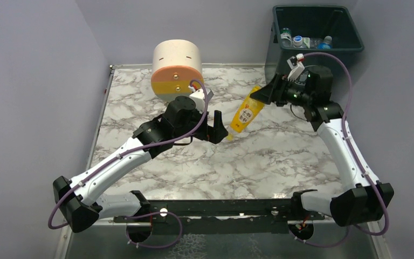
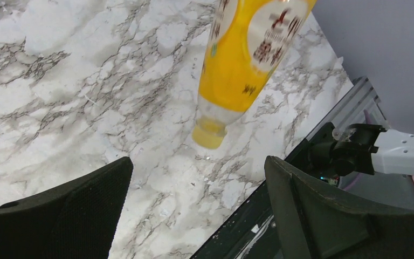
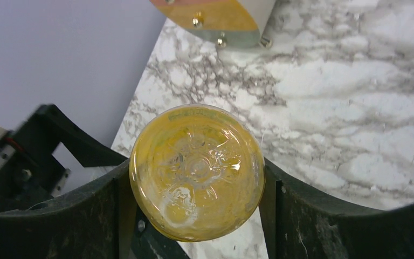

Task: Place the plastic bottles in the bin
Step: Pick up the plastic bottle at the center of the board, then place the plastic bottle in the trash bin.

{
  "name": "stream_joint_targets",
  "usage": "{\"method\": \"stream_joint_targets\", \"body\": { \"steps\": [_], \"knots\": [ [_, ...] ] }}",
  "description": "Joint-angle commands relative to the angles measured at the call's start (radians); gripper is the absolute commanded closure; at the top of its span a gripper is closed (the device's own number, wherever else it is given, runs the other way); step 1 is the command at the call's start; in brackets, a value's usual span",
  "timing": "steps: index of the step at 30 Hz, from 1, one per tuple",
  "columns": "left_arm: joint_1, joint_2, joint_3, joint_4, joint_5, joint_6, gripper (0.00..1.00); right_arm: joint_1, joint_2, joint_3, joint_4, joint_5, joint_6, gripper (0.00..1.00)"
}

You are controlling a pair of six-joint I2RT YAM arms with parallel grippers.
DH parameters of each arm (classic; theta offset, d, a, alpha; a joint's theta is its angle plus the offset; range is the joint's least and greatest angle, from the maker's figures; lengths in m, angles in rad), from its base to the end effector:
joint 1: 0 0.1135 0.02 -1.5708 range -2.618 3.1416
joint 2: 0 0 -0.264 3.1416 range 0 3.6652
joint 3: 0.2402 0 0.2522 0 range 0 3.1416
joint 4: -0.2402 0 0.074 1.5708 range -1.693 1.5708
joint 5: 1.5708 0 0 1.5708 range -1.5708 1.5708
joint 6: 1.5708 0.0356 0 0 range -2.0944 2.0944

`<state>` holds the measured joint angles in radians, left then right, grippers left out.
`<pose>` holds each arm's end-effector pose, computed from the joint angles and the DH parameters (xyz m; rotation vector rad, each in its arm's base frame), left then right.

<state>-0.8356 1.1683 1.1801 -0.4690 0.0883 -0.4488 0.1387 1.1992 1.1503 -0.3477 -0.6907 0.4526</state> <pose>0.1714 -0.1942 0.3710 0.4702 2.0939 -0.8757 0.2596 0.0591 0.3682 -0.1576 2.0161 1.0581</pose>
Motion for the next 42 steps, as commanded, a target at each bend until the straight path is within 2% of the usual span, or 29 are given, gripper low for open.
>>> {"method": "stream_joint_targets", "body": {
  "steps": [1,10,19,25,31,35,42],
  "knots": [
    [0.016,-0.014,-0.028,-0.01,-0.016,0.012,0.01,0.007,0.077,0.165,-0.004,0.04,0.015,0.37],
    [0.031,-0.021,-0.06,0.02,0.0,0.01,0.01,-0.022,0.239,0.506,-0.047,0.104,0.002,0.37],
    [0.055,-0.038,-0.079,0.022,0.013,0.021,0.01,-0.179,0.354,0.8,-0.065,0.118,0.028,0.36],
    [0.078,-0.041,-0.095,0.029,0.032,0.029,0.01,-0.355,0.367,0.819,0.022,0.083,0.126,0.36],
    [0.109,-0.038,-0.108,0.036,0.056,0.041,0.01,-0.463,0.382,0.817,0.074,0.096,0.173,0.36],
    [0.128,-0.039,-0.109,0.034,0.076,0.053,0.01,-0.511,0.392,0.796,0.147,0.109,0.238,0.36],
    [0.158,-0.048,-0.119,0.034,0.108,0.062,0.01,-0.533,0.416,0.802,0.191,0.192,0.247,0.36]
  ]
}}
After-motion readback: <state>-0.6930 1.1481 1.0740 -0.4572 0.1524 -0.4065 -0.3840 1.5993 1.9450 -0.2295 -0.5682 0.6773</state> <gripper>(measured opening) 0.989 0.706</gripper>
